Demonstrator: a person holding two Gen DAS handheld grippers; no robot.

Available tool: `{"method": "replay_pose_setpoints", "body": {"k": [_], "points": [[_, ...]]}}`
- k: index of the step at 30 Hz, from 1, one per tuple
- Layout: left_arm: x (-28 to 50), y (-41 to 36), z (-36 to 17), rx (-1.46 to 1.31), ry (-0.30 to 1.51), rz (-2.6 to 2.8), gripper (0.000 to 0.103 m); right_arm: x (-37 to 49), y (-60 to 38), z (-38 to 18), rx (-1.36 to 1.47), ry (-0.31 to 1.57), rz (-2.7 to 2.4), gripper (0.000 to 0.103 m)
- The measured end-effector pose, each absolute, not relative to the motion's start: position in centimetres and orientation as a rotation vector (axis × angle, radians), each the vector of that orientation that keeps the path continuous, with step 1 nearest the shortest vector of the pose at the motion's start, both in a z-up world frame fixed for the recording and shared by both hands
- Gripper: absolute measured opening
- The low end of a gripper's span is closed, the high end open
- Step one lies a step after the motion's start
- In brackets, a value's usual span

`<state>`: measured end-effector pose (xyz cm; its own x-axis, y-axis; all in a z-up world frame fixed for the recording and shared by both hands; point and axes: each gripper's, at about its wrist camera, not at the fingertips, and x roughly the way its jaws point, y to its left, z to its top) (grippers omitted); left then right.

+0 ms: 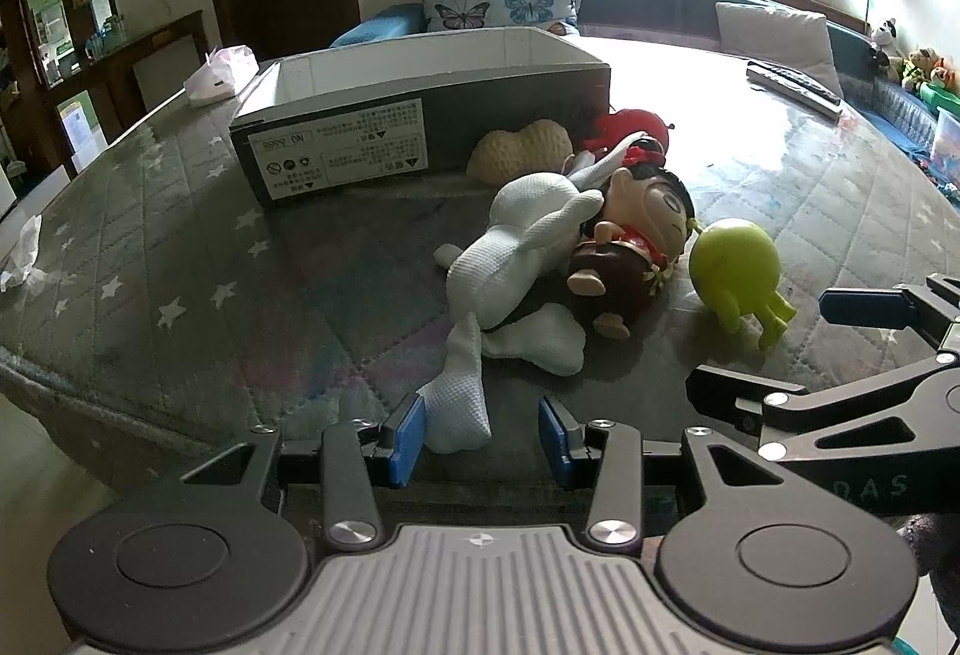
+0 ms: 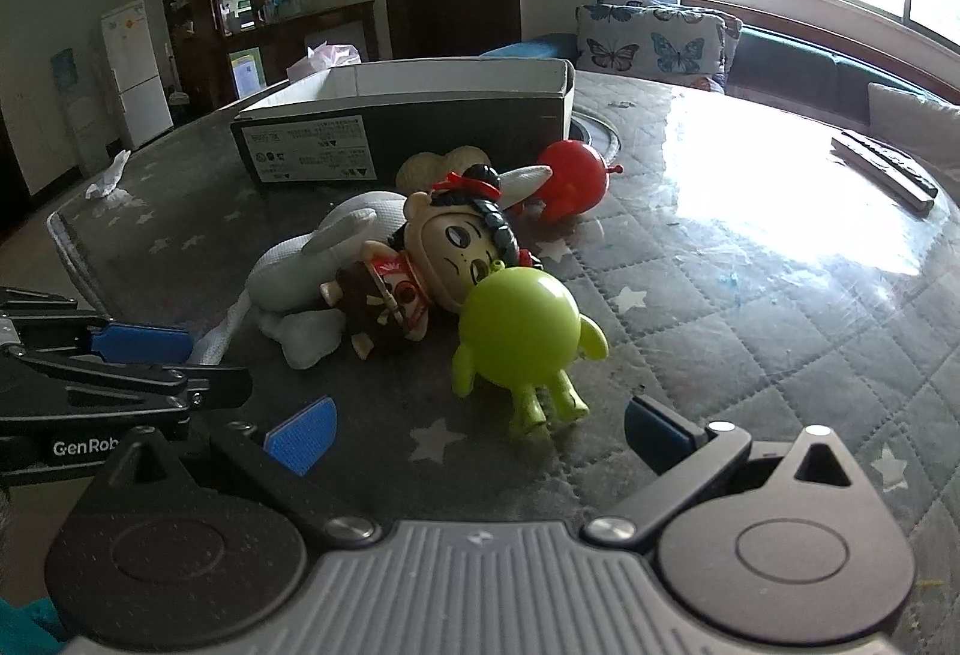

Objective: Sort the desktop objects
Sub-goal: 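Move the left tool toward the green alien figure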

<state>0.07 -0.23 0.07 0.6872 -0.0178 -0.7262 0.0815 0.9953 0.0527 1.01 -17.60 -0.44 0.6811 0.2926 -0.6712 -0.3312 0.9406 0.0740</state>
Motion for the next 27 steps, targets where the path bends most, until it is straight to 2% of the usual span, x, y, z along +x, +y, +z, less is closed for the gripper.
{"method": "replay_pose_setpoints", "body": {"k": [27], "points": [[0.35,0.01,0.24,0.061,0.815,-0.064,0.044,1.28,-17.44,-0.43,-0.053,0.741,0.358,0.103]]}}
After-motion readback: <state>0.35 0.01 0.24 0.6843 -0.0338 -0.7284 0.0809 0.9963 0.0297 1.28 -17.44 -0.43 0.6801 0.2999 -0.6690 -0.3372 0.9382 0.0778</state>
